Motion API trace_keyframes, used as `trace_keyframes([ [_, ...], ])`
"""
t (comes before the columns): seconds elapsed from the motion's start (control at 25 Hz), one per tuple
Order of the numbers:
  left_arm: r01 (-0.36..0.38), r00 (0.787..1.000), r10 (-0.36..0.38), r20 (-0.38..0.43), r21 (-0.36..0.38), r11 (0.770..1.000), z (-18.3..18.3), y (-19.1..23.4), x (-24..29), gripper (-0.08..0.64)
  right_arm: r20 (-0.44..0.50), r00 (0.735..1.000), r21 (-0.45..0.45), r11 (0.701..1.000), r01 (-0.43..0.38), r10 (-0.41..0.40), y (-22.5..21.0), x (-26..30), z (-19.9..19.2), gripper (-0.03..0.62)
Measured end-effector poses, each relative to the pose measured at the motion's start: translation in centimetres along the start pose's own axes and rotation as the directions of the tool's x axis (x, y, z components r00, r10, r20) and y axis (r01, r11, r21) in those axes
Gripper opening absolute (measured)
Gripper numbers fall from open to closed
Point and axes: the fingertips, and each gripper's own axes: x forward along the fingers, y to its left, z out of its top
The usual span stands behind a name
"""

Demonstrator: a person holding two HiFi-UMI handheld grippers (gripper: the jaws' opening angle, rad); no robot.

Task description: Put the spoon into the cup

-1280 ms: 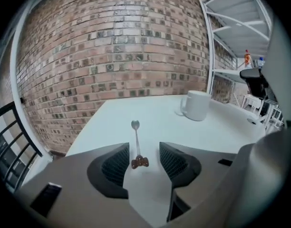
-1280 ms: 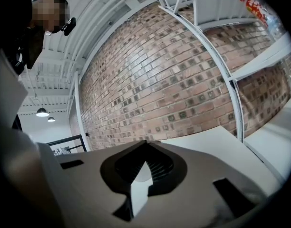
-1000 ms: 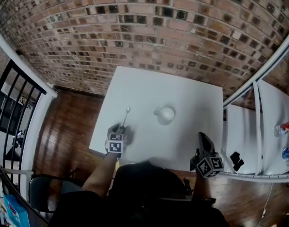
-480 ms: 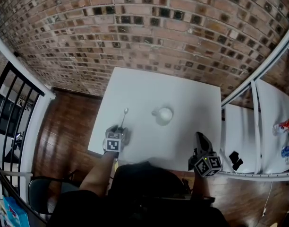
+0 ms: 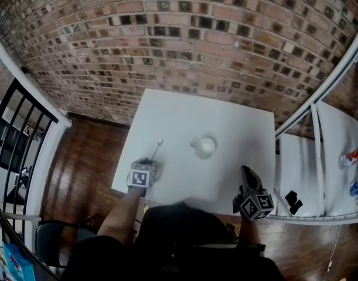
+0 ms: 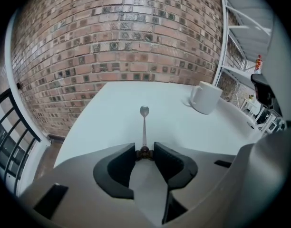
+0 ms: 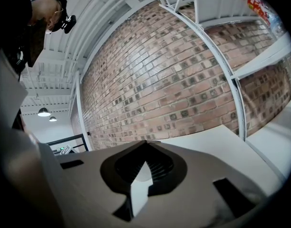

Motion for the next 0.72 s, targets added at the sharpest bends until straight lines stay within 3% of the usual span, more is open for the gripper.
trace_keyframes([
  [0.2,-0.019,0.995,0.020,0.098,-0.009,1.000,1.7,0.7,-1.5,0.129,0.008,1.000,0.010,1.000,-0.003,0.003,0.1,0.0,0.1,0.005],
  [0.4,-0.038,0.975,0.041,0.217,-0.017,0.999,4.8,1.8,-4.0,0.129,0.001,1.000,0.007,1.000,-0.015,0.015,1.1,0.5,-0.2,0.005],
  [0.56,-0.054,0.942,0.062,0.330,-0.034,0.998,8.0,2.7,-7.0,0.129,-0.006,0.999,-0.007,0.999,-0.033,0.032,1.7,1.0,-0.3,0.005],
  [0.72,-0.049,0.894,0.072,0.443,-0.063,0.997,11.8,3.1,-9.7,0.129,-0.008,0.999,-0.019,0.999,-0.041,0.041,1.9,1.4,0.2,0.005],
])
